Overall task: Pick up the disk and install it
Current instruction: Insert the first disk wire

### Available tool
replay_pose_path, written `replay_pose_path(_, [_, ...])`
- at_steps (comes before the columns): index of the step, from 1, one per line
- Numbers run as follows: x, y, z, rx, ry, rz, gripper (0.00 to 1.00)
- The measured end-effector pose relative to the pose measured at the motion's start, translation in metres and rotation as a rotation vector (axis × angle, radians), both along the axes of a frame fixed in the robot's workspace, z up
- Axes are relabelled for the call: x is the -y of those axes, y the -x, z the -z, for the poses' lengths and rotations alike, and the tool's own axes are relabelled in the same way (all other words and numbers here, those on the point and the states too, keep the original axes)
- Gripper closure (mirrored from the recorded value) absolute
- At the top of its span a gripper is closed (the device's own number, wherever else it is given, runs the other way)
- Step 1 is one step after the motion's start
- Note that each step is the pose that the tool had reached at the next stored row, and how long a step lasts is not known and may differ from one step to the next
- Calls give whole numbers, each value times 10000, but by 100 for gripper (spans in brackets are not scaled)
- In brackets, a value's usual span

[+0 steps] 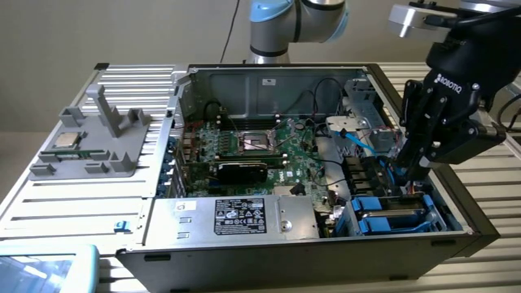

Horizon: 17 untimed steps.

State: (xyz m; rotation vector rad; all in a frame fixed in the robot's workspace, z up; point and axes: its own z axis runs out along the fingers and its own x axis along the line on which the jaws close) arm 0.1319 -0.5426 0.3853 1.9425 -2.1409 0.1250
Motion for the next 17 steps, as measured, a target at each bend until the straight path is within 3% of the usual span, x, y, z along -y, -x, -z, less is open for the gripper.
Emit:
replay_pose_path(4, [-9, 73, 0, 60, 0, 1, 67])
replay_pose_path(7, [-27, 88, 0, 63, 1, 0, 67])
replay_pose_path(17, [-27, 88, 0, 59, 0, 0, 67])
